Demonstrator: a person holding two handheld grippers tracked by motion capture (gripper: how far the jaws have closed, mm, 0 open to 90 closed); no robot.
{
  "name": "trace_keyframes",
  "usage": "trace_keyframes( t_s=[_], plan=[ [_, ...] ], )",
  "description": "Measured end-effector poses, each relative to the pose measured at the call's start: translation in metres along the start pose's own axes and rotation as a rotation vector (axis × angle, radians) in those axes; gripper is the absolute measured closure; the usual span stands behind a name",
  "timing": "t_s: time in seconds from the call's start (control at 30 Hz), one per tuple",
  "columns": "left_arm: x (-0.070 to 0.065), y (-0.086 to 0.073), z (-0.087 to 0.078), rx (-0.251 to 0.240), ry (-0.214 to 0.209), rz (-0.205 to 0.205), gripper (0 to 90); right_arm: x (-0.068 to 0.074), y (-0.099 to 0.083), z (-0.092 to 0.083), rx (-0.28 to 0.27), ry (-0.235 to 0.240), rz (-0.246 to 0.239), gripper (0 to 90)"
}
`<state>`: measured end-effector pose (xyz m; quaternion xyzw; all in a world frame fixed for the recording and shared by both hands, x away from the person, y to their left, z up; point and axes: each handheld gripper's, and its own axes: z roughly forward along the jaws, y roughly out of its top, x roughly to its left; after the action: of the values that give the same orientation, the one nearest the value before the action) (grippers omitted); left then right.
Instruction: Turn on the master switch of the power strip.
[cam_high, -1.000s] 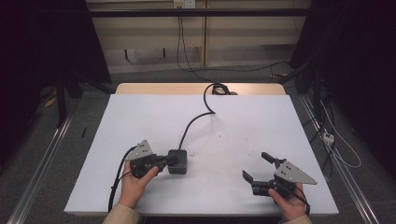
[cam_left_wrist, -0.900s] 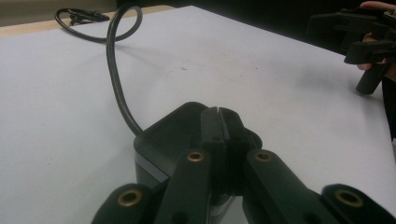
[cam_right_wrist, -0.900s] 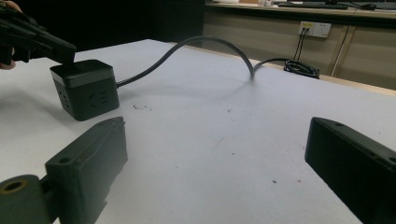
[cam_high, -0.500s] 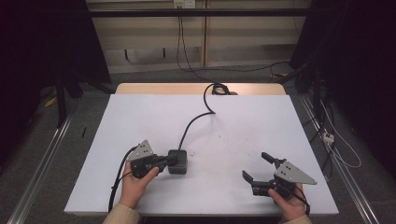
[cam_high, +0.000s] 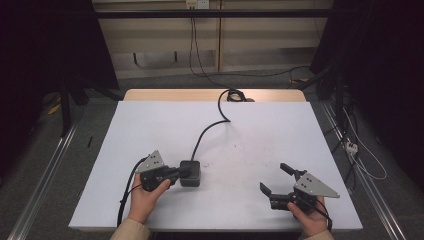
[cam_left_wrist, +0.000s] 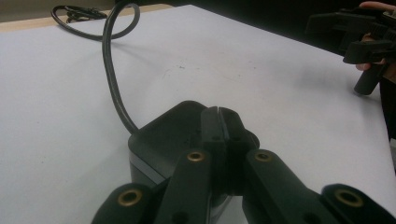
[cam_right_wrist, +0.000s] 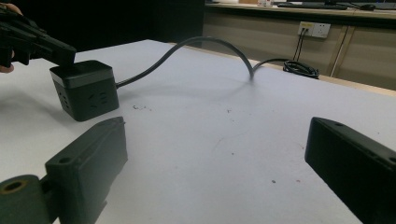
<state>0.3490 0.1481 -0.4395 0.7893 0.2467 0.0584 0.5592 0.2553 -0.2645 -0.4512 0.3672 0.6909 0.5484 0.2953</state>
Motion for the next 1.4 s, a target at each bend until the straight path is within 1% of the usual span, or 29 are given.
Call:
trace_keyframes(
  t_s=[0.7,0.77,1.03,1.07,1.23,1.33,1.4],
  plan=[
    [0.0002,-0.0009,0.0003,-0.001,0.006,-0.013,90.0,0.0005,0.0001,0.0,0.0,0.001,0.0,5.1],
    [-0.0002,-0.0007,0.0004,0.002,0.01,-0.008,90.0,0.0007,0.0001,0.0,-0.001,0.001,0.0,5.0],
    [-0.001,-0.0009,0.0004,0.002,0.014,-0.011,90.0,0.0006,0.0001,-0.0002,-0.001,0.0,0.0,5.1],
    [-0.0011,-0.0007,0.0004,0.004,0.016,-0.006,90.0,0.0005,0.0001,-0.0002,-0.001,0.0,0.0,5.0],
    [-0.0015,-0.0004,0.0005,0.007,0.02,-0.016,90.0,0.0008,0.0001,0.0,-0.001,0.0,0.0,5.1],
    [-0.0022,0.0001,0.0004,0.013,0.028,-0.009,90.0,0.0008,0.0001,0.0,-0.001,0.0,0.001,5.1],
    [-0.0022,0.0003,0.0005,0.013,0.025,-0.007,90.0,0.0007,0.0001,0.0,-0.002,-0.001,0.0,5.1]
  ],
)
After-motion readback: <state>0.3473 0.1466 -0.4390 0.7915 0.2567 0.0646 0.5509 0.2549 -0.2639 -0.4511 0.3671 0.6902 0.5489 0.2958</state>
